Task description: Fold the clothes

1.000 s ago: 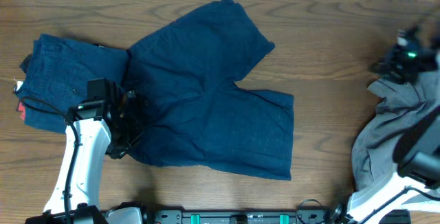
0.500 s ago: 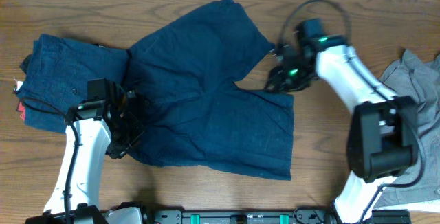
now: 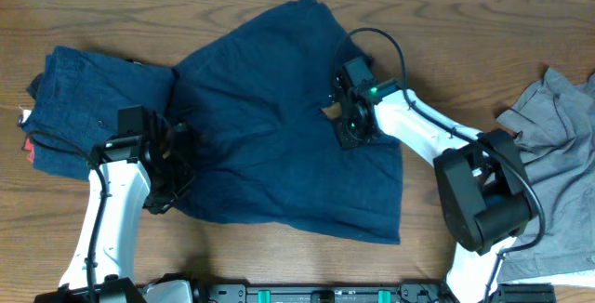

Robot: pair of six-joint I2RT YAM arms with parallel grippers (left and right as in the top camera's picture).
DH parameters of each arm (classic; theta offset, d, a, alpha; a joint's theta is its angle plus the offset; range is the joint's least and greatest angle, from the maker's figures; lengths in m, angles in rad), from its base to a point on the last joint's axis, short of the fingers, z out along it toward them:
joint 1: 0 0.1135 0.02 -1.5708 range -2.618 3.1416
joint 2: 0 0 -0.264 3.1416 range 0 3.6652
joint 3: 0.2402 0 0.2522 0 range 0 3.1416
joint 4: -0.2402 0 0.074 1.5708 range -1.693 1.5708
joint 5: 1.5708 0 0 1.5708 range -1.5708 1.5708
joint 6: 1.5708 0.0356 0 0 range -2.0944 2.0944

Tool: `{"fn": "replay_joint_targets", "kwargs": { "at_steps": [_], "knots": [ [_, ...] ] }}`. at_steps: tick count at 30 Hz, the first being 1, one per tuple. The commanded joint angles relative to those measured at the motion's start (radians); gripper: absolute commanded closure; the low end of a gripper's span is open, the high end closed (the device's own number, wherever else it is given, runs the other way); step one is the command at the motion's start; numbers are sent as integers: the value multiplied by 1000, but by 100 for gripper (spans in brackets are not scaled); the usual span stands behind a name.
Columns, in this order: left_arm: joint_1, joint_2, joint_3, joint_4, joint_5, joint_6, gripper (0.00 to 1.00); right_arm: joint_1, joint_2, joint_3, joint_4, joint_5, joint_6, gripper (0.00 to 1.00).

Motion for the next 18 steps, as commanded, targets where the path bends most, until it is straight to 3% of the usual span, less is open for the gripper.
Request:
{"fn": "replay_joint_targets", "kwargs": {
  "at_steps": [1, 10, 13, 16, 18],
  "knots": [
    [-22, -4, 8, 24, -4, -8, 94, -27, 18, -19, -9, 216, 117, 99],
    [-184, 11, 8, 201, 40, -10, 94, -186, 18, -9, 37, 271, 91, 93],
    [-220, 18, 8, 227, 40, -10, 94, -229, 18, 21, 37, 174, 13, 83],
    [-229, 18, 8, 219, 40, -9, 94, -241, 10, 70, -20, 145, 6, 62],
    [-229, 18, 8, 210, 40, -8, 83, -241, -6, 109, -70, 145, 40, 53]
  ]
}}
